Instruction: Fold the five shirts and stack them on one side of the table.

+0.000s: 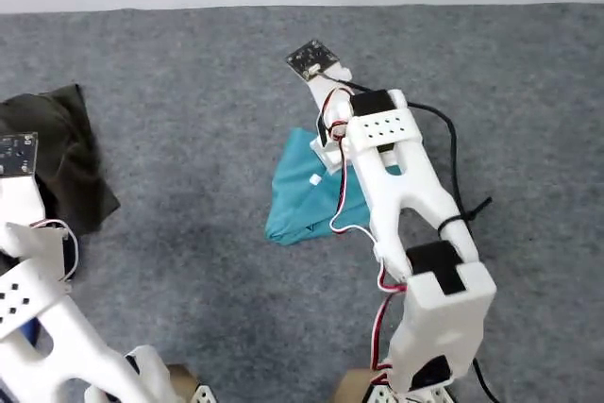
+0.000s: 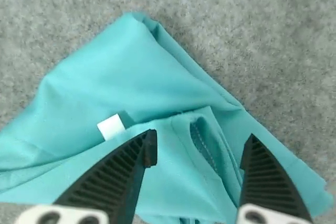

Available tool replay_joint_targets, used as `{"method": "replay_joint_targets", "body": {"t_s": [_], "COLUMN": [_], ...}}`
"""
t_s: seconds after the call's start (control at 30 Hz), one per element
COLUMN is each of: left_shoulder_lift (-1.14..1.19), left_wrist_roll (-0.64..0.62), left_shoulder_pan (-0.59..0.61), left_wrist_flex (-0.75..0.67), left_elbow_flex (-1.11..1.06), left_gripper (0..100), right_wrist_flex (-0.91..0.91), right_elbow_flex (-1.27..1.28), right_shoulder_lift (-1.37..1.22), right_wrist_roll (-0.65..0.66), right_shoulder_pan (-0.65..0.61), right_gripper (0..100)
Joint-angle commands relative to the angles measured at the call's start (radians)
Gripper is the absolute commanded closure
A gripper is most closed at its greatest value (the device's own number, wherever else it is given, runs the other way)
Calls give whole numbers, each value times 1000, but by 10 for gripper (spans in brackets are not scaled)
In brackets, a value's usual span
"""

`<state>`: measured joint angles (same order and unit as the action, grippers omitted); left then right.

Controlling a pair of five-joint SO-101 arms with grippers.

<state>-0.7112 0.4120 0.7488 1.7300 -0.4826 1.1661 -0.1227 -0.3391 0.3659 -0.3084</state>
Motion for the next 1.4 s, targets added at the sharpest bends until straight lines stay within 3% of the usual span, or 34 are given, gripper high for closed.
{"method": "replay_joint_targets", "body": {"t_s": [0.0,0.3,0.63,1.13,1.37], "left_shoulder_lift": [-23,-25,-25,-25,-25], "left_wrist_roll": [0,0,0,2,0], "left_shoulder_pan": [2,2,0,0,0], "left_wrist_flex": [-8,-9,-14,-6,-6], "left_elbow_flex": [4,-2,-21,-15,-15], "left_gripper": [995,995,995,995,995], "right_wrist_flex": [-38,-33,99,437,512], "right_elbow_flex": [-51,-51,-83,-81,-75], "right_shoulder_lift": [-21,-41,54,242,205], "right_wrist_roll": [9,68,100,361,463], "right_shoulder_pan": [31,45,47,193,242], "right_gripper": [733,970,980,988,988]}}
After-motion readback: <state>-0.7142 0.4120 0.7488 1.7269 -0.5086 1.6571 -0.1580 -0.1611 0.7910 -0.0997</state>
